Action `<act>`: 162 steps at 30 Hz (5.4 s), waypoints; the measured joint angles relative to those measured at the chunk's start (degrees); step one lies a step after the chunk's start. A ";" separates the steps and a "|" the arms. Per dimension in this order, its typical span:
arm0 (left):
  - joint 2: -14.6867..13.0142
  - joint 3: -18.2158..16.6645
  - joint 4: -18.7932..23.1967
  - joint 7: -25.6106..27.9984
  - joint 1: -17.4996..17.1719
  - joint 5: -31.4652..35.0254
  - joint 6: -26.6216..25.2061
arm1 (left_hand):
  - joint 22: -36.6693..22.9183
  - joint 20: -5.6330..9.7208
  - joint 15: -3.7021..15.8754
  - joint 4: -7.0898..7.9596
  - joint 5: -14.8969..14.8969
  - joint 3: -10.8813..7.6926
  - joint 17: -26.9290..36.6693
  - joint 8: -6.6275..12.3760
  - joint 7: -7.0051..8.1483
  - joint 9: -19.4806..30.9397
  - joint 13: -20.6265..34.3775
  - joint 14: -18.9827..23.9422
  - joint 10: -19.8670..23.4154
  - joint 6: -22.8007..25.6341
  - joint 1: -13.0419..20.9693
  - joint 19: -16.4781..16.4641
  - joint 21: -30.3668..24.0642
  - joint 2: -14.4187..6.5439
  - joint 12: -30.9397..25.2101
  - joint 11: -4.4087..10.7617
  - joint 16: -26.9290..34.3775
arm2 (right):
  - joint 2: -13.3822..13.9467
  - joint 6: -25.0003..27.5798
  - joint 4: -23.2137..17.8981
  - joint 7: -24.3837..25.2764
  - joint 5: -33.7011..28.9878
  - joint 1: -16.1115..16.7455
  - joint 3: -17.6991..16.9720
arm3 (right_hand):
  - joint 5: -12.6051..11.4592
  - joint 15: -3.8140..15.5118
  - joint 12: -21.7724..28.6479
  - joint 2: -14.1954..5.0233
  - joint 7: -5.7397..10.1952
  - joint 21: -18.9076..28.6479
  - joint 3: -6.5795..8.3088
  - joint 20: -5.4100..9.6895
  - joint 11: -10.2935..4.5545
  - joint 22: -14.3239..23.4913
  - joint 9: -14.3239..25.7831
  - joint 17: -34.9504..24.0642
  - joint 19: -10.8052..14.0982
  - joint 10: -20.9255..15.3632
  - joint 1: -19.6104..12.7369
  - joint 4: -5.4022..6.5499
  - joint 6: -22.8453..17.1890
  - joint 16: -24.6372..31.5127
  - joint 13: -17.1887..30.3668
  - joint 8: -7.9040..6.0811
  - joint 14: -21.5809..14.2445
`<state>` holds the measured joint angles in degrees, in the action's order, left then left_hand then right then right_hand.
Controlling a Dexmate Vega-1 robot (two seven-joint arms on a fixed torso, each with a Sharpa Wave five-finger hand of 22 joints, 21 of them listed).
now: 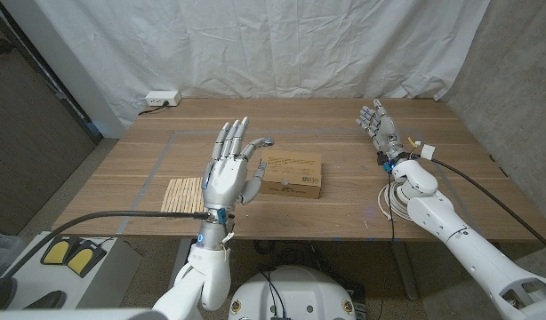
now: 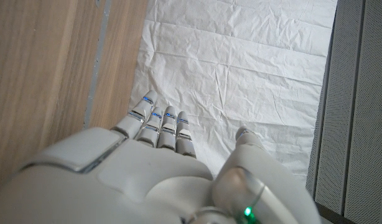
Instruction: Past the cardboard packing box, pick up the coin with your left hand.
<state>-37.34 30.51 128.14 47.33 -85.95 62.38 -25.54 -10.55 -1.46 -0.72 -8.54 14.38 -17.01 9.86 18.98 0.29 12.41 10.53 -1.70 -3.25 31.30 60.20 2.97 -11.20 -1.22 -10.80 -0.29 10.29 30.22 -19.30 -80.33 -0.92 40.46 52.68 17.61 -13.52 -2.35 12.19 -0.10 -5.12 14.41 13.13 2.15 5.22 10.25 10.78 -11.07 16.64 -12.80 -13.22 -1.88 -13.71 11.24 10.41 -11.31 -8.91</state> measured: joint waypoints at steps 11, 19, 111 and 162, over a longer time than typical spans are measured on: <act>0.51 2.29 0.30 -1.36 0.47 4.99 -4.55 | 0.00 -0.92 0.52 0.00 -0.43 0.00 0.00 1.22 -0.42 0.00 0.00 0.52 0.03 4.88 1.51 -0.29 -0.27 -0.60 -0.23 0.62 0.00 | 0.00 0.25 -0.16 -0.16 0.16 0.13 0.11 | 0.00 -0.22 0.00 0.00 0.00 -0.22 -0.18 0.41 0.00 0.00 0.00 0.00 0.41 0.00 0.00 -0.18 0.00 0.00 0.00 0.00 -0.21; 1.14 4.06 0.26 -3.22 1.33 8.97 -7.58 | 0.01 -1.23 0.81 0.00 -0.88 0.00 0.01 1.85 -0.42 -0.01 0.00 0.81 0.15 7.15 2.14 -0.60 -0.68 -0.63 -0.23 1.37 0.00 | -0.29 0.27 0.61 -0.69 0.32 -0.19 0.31 | 0.00 -0.21 0.00 -0.16 0.00 -0.22 -0.17 0.41 0.00 0.00 0.00 0.01 0.41 0.00 0.15 -0.17 0.00 0.00 0.00 0.00 -0.21; 4.13 12.28 -4.67 -21.07 6.97 17.79 -12.88 | -0.26 -3.66 2.60 2.88 -1.38 4.85 0.04 2.54 1.03 2.91 0.00 0.66 3.13 11.41 0.56 -1.65 -0.72 0.21 -0.86 6.56 0.36 | -3.10 -1.45 6.15 -3.97 2.48 -1.40 0.64 | 0.00 -0.11 0.00 -0.30 0.10 -0.88 -0.56 0.10 0.21 0.27 -0.01 0.02 1.12 -0.62 0.29 -0.56 -0.10 0.00 0.11 0.00 -0.72; 4.84 14.85 -10.50 -15.48 10.03 11.20 -13.09 | -0.25 -3.78 2.60 0.61 -1.38 4.13 0.01 2.54 2.17 3.44 0.00 0.66 3.62 11.50 6.25 -1.52 -1.11 -0.83 -0.85 7.05 0.00 | -3.35 -2.31 7.16 -4.54 3.29 -1.14 -0.04 | 0.00 -0.11 0.00 -1.00 0.10 -1.32 -0.55 0.10 0.21 0.27 -0.01 0.02 1.11 -0.61 0.38 -0.55 -0.10 0.00 0.10 0.00 -0.71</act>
<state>-32.50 45.36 117.64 31.85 -75.92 73.58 -38.63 -10.79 -5.24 1.87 -7.93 12.99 -12.88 9.87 21.52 2.47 15.85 10.54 -1.04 0.37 42.79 66.45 1.45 -12.31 -2.05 -11.66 6.76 10.29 26.87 -21.62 -73.17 -5.46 43.75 51.53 17.56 -13.52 -2.46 12.19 -1.10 -5.02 13.08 12.58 2.25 5.42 10.52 10.77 -11.04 17.75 -13.41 -12.83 -2.43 -13.81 11.24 10.52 -11.31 -9.62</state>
